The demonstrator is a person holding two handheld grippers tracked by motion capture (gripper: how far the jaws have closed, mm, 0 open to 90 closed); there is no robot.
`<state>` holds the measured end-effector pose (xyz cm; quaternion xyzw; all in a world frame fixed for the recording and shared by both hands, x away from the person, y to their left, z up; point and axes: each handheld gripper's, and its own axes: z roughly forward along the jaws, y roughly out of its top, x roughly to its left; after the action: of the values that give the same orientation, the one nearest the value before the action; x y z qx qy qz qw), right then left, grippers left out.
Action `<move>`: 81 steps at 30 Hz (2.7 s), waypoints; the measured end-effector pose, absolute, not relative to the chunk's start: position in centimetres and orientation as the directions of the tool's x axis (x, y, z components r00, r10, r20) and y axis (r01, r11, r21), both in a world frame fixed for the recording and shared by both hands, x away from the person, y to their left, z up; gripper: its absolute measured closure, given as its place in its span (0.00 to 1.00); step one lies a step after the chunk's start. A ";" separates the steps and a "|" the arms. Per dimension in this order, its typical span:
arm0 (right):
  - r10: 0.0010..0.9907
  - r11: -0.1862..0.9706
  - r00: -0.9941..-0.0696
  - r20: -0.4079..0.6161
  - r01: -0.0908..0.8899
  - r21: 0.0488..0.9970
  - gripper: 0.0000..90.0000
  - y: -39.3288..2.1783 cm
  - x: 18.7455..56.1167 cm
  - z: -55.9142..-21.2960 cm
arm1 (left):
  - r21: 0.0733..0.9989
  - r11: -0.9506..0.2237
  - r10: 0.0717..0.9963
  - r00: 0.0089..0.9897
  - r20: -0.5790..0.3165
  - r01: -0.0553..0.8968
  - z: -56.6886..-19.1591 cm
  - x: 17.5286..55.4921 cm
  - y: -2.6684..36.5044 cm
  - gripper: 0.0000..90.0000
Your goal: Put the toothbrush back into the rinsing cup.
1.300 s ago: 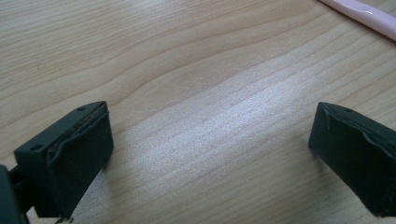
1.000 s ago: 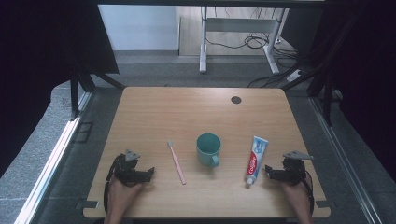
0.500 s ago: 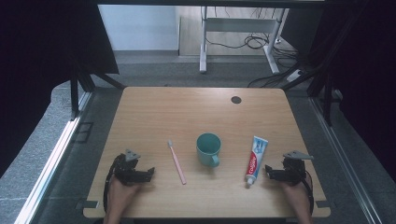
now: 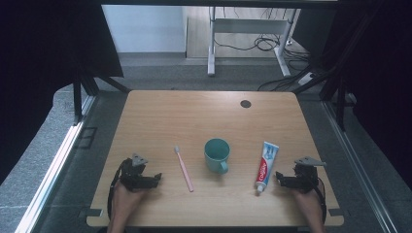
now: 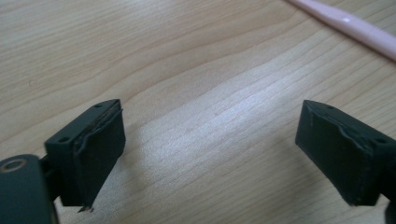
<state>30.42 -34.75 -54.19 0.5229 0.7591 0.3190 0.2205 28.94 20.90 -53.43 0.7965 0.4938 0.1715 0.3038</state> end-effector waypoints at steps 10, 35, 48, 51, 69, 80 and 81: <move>0.934 0.251 -0.357 -0.001 0.652 0.715 0.06 -34.8 30.4 -54.2 | 0.673 -0.322 0.873 0.484 -0.062 0.666 -52.4 29.1 20.9 0.34; 0.933 0.252 -0.359 -0.002 0.652 0.715 0.06 -34.8 30.4 -54.2 | 0.674 -0.286 0.837 0.520 -0.171 0.681 -51.7 33.1 19.6 1.00; 0.934 0.252 -0.358 -0.001 0.652 0.715 0.06 -34.8 30.4 -54.2 | 0.665 -0.291 0.830 0.527 -0.181 0.688 -52.6 34.7 17.2 1.00; 0.933 0.252 -0.359 -0.002 0.652 0.715 0.06 -34.8 30.4 -54.2 | 0.665 -0.295 0.830 0.528 -0.178 0.686 -52.6 35.0 16.6 1.00; 0.931 0.255 -0.364 -0.001 0.651 0.715 0.06 -34.8 30.4 -54.2 | 0.649 -0.318 0.829 0.535 -0.163 0.691 -53.4 36.5 13.8 1.00; 0.931 0.254 -0.364 0.001 0.651 0.715 0.06 -34.8 30.5 -54.2 | 0.652 -0.327 0.812 0.556 -0.177 0.684 -53.4 37.4 12.0 1.00; 0.931 0.254 -0.365 0.001 0.652 0.715 0.06 -34.8 30.5 -54.2 | 0.653 -0.326 0.810 0.558 -0.180 0.684 -53.5 37.4 11.8 1.00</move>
<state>30.46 -34.76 -54.18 0.5197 0.7613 0.3205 0.2181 37.41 11.83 -53.45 0.8093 0.4615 0.0896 0.3522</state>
